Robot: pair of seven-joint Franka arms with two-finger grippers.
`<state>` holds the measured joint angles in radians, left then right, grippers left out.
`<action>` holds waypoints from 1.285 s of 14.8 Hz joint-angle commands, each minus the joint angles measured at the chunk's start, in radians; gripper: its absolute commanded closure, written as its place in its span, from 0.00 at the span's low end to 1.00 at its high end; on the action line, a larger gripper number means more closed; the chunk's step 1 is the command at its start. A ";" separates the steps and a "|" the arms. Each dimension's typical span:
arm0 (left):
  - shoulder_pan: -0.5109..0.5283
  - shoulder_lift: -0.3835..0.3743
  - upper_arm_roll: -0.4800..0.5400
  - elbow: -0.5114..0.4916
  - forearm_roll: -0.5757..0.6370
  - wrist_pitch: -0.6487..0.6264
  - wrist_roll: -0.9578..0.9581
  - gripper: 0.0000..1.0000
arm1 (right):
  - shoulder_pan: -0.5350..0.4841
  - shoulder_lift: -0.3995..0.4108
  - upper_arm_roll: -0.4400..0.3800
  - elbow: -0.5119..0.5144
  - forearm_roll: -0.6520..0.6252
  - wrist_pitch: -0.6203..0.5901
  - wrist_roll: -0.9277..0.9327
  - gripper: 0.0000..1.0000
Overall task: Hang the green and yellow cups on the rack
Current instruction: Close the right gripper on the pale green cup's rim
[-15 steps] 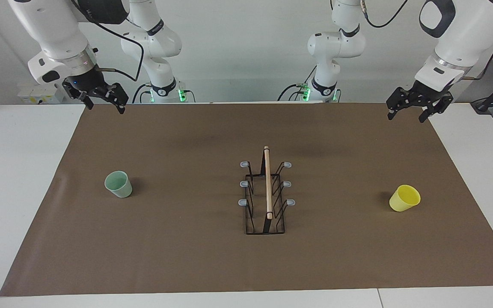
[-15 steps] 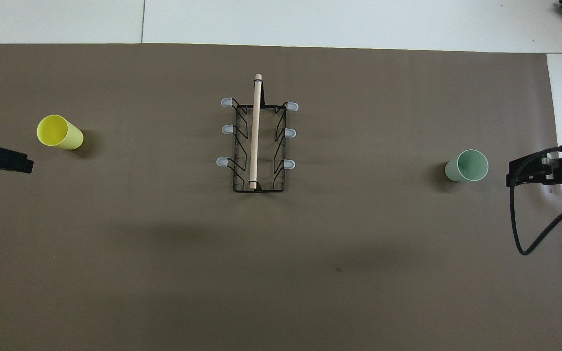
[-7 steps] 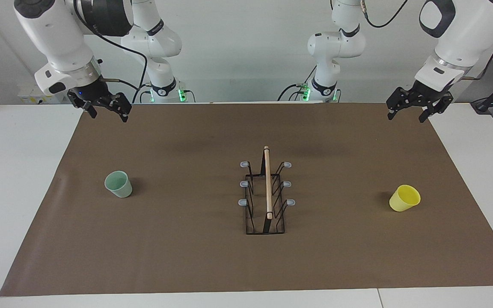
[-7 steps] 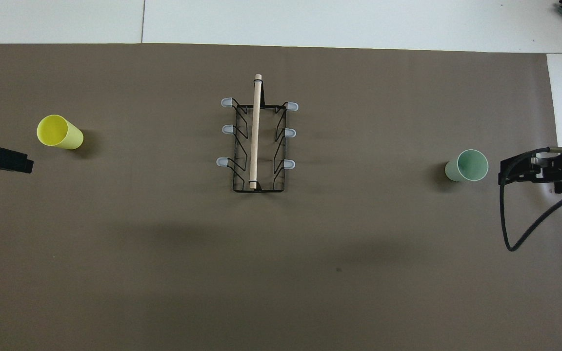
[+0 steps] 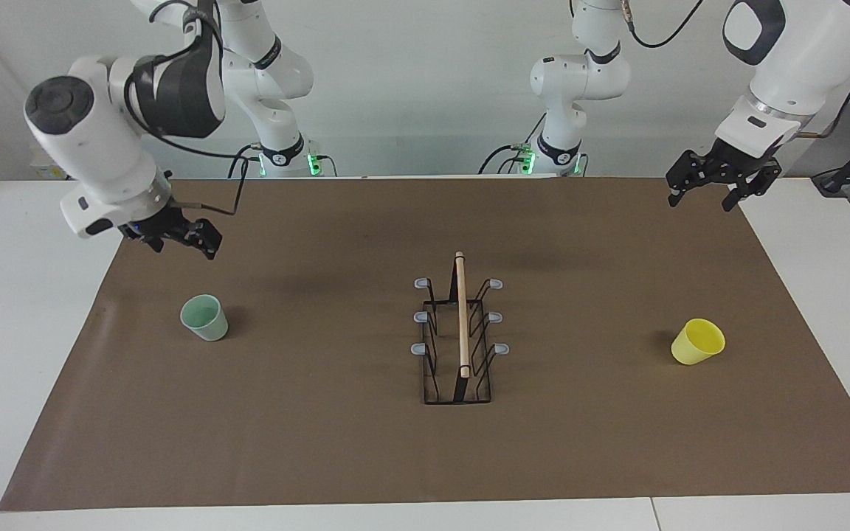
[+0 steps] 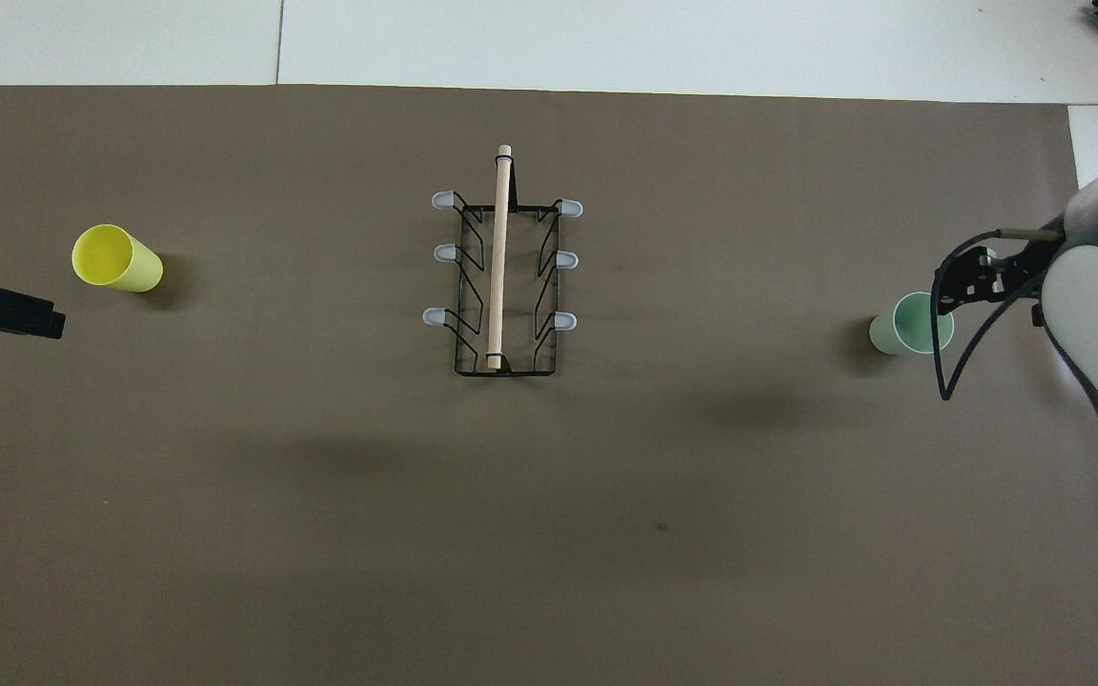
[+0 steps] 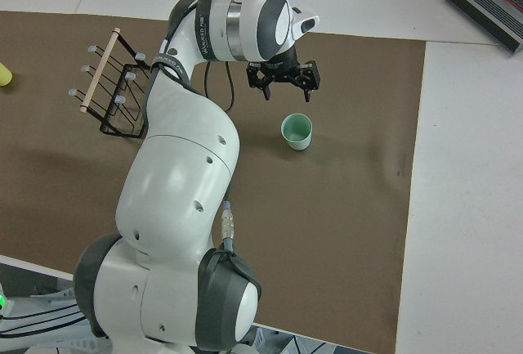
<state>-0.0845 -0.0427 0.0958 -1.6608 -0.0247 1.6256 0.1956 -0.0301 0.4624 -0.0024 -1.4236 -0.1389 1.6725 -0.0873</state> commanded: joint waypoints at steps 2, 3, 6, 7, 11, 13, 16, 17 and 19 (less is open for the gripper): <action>-0.011 -0.008 0.010 0.000 -0.001 -0.016 -0.010 0.00 | 0.067 0.215 0.050 0.153 -0.213 -0.014 -0.195 0.00; -0.011 -0.008 0.010 0.001 -0.001 -0.015 -0.010 0.00 | 0.073 0.238 0.068 0.150 -0.267 -0.007 -0.234 0.00; -0.011 -0.008 0.010 0.000 -0.001 -0.016 -0.010 0.00 | 0.088 0.237 0.091 0.089 -0.333 -0.002 -0.431 0.00; -0.011 -0.008 0.010 0.000 -0.001 -0.016 -0.010 0.00 | 0.117 0.236 0.091 0.053 -0.364 -0.001 -0.463 0.00; -0.011 -0.008 0.010 0.001 -0.001 -0.016 -0.010 0.00 | 0.171 0.205 0.091 -0.095 -0.571 -0.007 -0.696 0.00; -0.011 -0.008 0.010 0.000 -0.001 -0.016 -0.010 0.00 | 0.196 0.179 0.093 -0.167 -0.654 -0.001 -0.712 0.00; -0.011 -0.008 0.010 0.000 -0.001 -0.016 -0.010 0.00 | 0.196 0.156 0.094 -0.236 -0.763 0.012 -0.720 0.00; -0.011 -0.008 0.010 0.000 -0.001 -0.016 -0.010 0.00 | 0.196 0.148 0.094 -0.248 -0.795 0.012 -0.730 0.00; -0.011 -0.008 0.010 0.001 -0.001 -0.016 -0.010 0.00 | 0.196 0.147 0.094 -0.256 -0.829 0.012 -0.741 0.00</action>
<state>-0.0845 -0.0427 0.0958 -1.6608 -0.0247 1.6239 0.1956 0.1772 0.6519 0.0833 -1.6210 -0.9204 1.6673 -0.7978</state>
